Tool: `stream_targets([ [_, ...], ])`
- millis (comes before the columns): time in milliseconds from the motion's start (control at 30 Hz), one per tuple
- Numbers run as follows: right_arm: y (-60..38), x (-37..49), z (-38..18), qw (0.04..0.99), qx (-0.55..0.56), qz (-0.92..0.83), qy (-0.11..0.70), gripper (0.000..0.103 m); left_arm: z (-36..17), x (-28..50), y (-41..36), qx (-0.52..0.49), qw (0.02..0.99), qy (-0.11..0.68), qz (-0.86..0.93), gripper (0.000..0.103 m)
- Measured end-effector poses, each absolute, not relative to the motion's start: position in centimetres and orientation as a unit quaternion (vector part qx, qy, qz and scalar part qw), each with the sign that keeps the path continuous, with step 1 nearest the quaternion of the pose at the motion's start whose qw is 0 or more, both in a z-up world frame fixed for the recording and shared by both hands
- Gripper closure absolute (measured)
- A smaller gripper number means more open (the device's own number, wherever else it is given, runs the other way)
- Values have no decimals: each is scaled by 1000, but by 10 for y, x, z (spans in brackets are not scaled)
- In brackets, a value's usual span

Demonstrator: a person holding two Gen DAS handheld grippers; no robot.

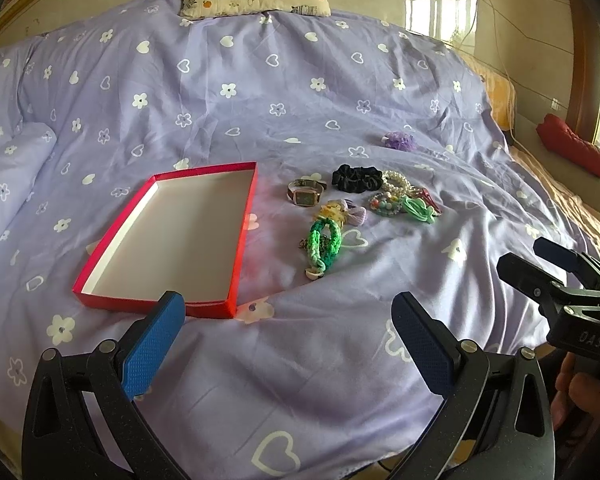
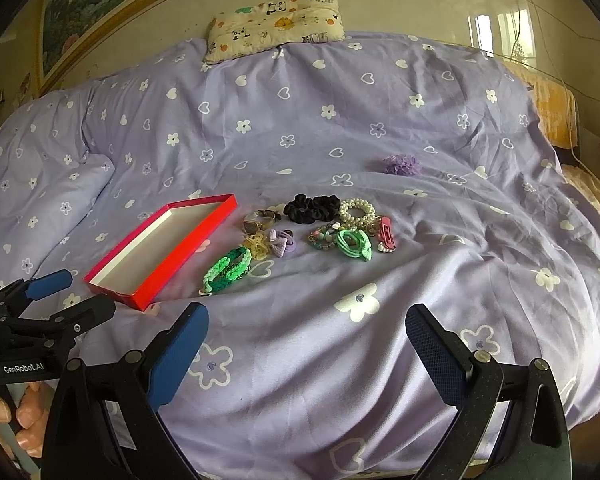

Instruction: Organize jewelry

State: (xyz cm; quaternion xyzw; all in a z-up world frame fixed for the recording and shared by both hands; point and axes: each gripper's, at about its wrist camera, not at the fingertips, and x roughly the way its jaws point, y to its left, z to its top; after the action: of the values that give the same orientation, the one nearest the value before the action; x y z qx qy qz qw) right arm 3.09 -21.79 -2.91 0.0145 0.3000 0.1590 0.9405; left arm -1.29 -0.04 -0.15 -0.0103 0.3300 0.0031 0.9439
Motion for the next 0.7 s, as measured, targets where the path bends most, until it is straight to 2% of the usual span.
stream_targets([
  [700, -214, 29, -28, 939, 12, 165, 301, 3, -4, -12, -2, -11, 944, 331, -1, 0],
])
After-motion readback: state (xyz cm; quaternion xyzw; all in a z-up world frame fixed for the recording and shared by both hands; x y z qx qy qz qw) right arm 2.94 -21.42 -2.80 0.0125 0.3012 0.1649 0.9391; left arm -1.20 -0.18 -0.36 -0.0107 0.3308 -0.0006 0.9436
